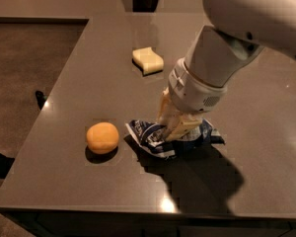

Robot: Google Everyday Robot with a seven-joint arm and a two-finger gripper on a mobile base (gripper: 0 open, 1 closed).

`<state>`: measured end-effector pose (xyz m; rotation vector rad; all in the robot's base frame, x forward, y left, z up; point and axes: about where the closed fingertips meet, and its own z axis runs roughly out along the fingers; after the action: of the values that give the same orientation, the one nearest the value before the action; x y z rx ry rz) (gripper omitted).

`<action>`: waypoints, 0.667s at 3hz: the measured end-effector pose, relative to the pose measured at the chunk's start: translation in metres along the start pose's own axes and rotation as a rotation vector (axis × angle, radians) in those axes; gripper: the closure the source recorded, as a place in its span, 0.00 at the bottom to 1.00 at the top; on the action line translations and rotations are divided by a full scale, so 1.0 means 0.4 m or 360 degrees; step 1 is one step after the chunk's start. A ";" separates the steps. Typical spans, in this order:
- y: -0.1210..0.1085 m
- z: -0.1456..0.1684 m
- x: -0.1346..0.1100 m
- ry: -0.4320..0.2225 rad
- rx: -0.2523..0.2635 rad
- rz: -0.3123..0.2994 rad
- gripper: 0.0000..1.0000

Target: Move blue chip bag near orange

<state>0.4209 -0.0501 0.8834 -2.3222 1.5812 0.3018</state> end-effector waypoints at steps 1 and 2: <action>-0.016 0.003 -0.009 -0.0002 0.0004 -0.0006 0.04; -0.016 0.001 -0.011 -0.0001 0.0007 -0.0009 0.00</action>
Offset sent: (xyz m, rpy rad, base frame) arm 0.0039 0.0046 0.0009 0.0017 -0.0024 0.0025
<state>0.4251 -0.0442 0.8853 -2.3225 1.5737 0.2972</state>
